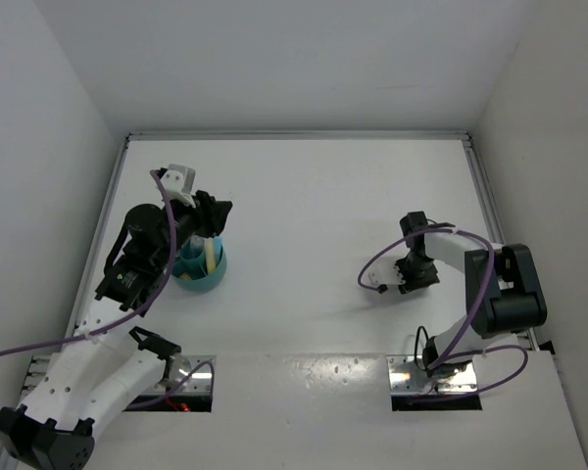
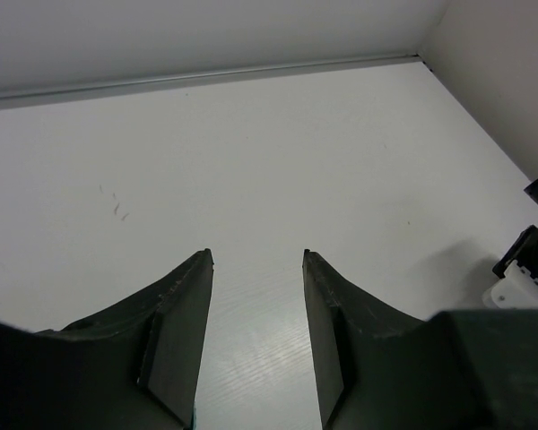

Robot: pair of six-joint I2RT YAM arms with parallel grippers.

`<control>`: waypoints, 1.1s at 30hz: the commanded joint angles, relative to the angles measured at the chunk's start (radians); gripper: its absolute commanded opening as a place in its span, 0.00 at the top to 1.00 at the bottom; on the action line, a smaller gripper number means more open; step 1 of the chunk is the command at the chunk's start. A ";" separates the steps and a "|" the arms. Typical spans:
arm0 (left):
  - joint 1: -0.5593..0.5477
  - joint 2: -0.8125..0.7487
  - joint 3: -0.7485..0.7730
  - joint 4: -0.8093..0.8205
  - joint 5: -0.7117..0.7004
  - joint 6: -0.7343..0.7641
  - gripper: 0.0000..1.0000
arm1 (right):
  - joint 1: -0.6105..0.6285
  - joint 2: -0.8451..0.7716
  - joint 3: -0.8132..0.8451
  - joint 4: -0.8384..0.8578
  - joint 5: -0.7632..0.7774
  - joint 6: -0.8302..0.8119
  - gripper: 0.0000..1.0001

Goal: Sort the stationery into containers
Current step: Pick up the stationery from the center of the board, then place the stationery in the storage box.

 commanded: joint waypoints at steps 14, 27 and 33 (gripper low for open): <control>0.007 -0.046 0.033 0.026 -0.080 0.014 0.50 | 0.102 -0.017 0.387 -0.194 -0.264 0.128 1.00; 0.007 -0.235 -0.042 0.071 -0.422 -0.009 0.51 | 0.446 0.307 0.966 0.235 -0.852 1.265 1.00; 0.007 -0.235 -0.051 0.071 -0.453 -0.009 0.51 | 0.624 0.457 1.104 0.421 -0.932 1.598 1.00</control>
